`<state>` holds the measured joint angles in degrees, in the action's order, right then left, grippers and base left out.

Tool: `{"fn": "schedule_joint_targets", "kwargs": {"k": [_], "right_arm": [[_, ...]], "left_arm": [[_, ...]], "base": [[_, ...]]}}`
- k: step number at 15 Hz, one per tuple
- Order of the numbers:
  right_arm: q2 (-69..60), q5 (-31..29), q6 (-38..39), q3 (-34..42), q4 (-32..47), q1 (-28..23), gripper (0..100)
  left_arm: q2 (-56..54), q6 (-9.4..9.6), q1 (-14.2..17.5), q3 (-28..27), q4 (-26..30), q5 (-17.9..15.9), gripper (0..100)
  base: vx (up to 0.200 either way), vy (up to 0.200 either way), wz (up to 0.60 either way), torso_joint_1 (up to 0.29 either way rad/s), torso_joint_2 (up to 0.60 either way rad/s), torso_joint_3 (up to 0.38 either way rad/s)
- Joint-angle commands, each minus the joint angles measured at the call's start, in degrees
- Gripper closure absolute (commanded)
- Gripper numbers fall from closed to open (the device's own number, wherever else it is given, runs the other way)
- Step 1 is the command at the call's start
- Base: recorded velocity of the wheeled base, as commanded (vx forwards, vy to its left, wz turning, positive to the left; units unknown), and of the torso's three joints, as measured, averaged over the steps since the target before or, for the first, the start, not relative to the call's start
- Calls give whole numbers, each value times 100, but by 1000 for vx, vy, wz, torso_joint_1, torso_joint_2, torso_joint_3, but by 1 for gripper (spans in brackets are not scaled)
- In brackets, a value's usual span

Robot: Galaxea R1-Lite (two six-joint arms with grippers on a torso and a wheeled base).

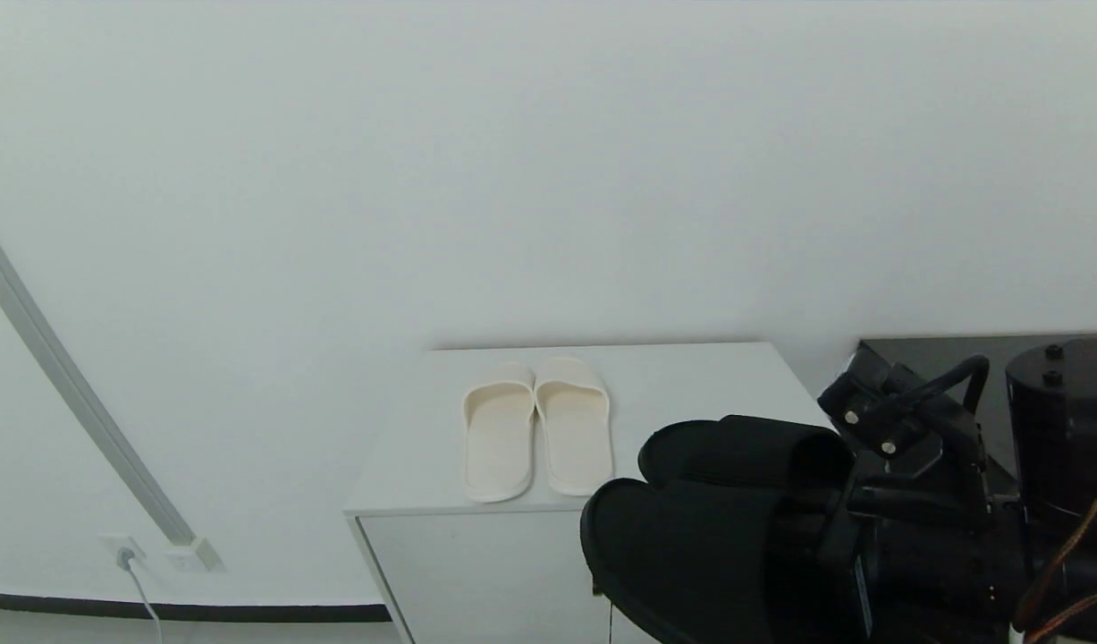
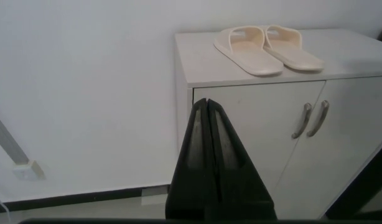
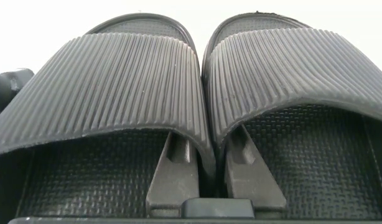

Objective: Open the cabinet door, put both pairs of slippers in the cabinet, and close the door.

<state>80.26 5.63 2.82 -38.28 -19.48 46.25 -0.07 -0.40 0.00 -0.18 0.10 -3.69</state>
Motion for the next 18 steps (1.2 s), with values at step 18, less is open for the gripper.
{"fn": "schedule_joint_targets", "kwargs": {"k": [18], "right_arm": [[-11,61,-299,356,-240,-187,100]], "left_arm": [[7,14,0,1,-1,0,100]], "base": [[-44,0,0,-1,-1,1]]}}
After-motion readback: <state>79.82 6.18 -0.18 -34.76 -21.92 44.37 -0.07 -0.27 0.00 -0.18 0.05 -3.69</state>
